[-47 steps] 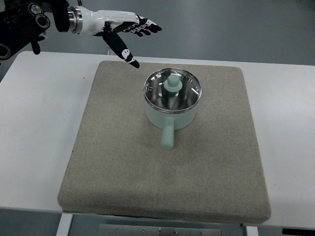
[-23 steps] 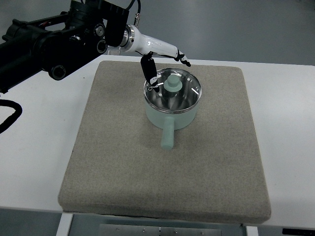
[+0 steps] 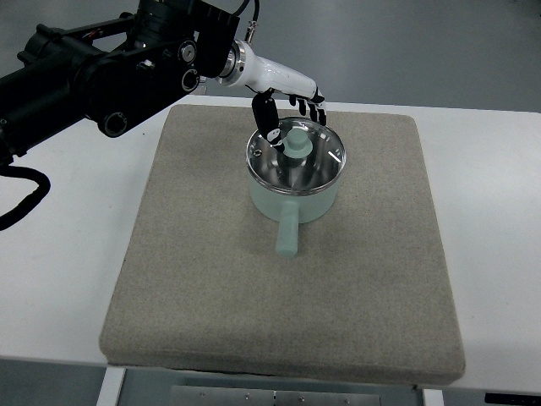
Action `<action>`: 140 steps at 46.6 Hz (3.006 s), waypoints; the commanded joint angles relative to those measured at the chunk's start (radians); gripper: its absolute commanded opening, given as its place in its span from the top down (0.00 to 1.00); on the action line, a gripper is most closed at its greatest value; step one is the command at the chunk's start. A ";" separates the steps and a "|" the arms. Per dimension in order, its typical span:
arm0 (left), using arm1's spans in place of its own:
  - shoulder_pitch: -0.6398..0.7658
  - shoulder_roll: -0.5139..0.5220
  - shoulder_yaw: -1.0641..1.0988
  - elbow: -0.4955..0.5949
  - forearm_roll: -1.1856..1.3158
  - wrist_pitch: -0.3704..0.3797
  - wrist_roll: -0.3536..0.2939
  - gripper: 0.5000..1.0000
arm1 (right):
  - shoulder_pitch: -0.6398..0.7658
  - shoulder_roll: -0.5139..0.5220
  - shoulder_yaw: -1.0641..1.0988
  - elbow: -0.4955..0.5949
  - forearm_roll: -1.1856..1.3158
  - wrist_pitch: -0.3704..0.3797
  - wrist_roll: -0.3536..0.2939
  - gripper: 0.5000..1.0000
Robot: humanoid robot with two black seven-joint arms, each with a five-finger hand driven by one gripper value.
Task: Place lid left of pot with left hand
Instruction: 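Lower the left hand onto the lid and close fingers around the green knob, then lift the glass lid up off the pot with the left hand, then carry the lid beside the pot, nearer the left arm, and set it down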
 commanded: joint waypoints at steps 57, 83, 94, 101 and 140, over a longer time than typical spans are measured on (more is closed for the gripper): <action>-0.018 0.005 0.054 -0.028 0.046 0.000 -0.013 0.73 | 0.000 0.000 0.000 0.000 -0.001 0.000 0.000 0.15; -0.030 0.005 0.075 -0.054 0.066 0.000 -0.013 1.00 | 0.000 0.000 0.000 0.000 0.001 0.000 0.000 0.15; -0.067 0.006 0.074 -0.071 0.066 0.000 -0.012 1.00 | 0.000 0.000 0.000 0.000 -0.001 0.000 0.000 0.15; -0.087 0.014 0.074 -0.071 0.063 0.000 -0.010 1.00 | 0.000 0.000 0.000 0.000 -0.001 0.000 0.000 0.15; -0.024 0.324 0.072 -0.086 0.056 0.000 -0.002 1.00 | 0.000 0.000 0.000 0.000 0.001 0.000 0.000 0.15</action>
